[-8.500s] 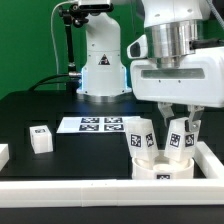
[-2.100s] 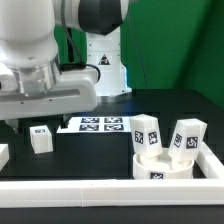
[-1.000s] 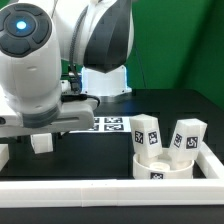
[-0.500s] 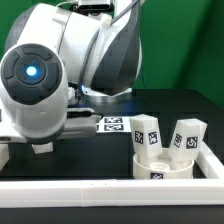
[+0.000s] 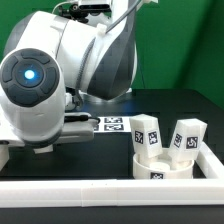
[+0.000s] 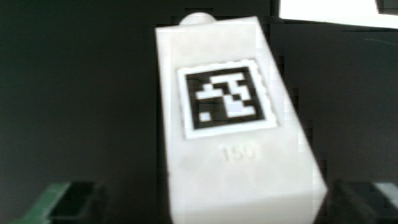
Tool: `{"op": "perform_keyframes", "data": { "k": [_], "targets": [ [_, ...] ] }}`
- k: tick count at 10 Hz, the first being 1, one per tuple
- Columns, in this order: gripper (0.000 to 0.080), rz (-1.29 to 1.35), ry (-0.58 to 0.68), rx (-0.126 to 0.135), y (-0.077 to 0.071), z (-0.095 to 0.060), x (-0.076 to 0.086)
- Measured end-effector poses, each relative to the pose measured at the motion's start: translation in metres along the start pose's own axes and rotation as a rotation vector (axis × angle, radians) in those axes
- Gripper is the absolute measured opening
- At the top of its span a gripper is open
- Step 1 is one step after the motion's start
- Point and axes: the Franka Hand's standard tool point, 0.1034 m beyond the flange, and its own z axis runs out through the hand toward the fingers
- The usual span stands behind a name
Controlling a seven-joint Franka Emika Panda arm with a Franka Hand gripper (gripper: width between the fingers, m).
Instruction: Assemble stool
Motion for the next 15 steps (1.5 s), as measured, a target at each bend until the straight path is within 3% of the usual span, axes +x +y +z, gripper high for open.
{"op": "perform_keyframes", "data": {
  "k": [1, 2, 3, 7, 9, 11, 12, 15],
  "targets": [
    [0.0442, -0.002, 0.000, -0.002, -0.001, 0.000, 0.000],
    [0.0442, -0.002, -0.001, -0.002, -0.002, -0.001, 0.000],
    [0.0336, -0.002, -0.001, -0.002, -0.002, -0.001, 0.000],
    [0.0336, 0.000, 0.004, 0.000, 0.000, -0.006, -0.001],
    [0.0337, 0.006, -0.008, 0.010, -0.010, -0.029, -0.017],
    [0.0337, 0.071, -0.036, 0.011, -0.038, -0.073, -0.035],
    [0.0338, 0.136, -0.010, 0.014, -0.046, -0.091, -0.035],
    [0.0338, 0.132, 0.031, 0.010, -0.041, -0.093, -0.029]
  ]
}}
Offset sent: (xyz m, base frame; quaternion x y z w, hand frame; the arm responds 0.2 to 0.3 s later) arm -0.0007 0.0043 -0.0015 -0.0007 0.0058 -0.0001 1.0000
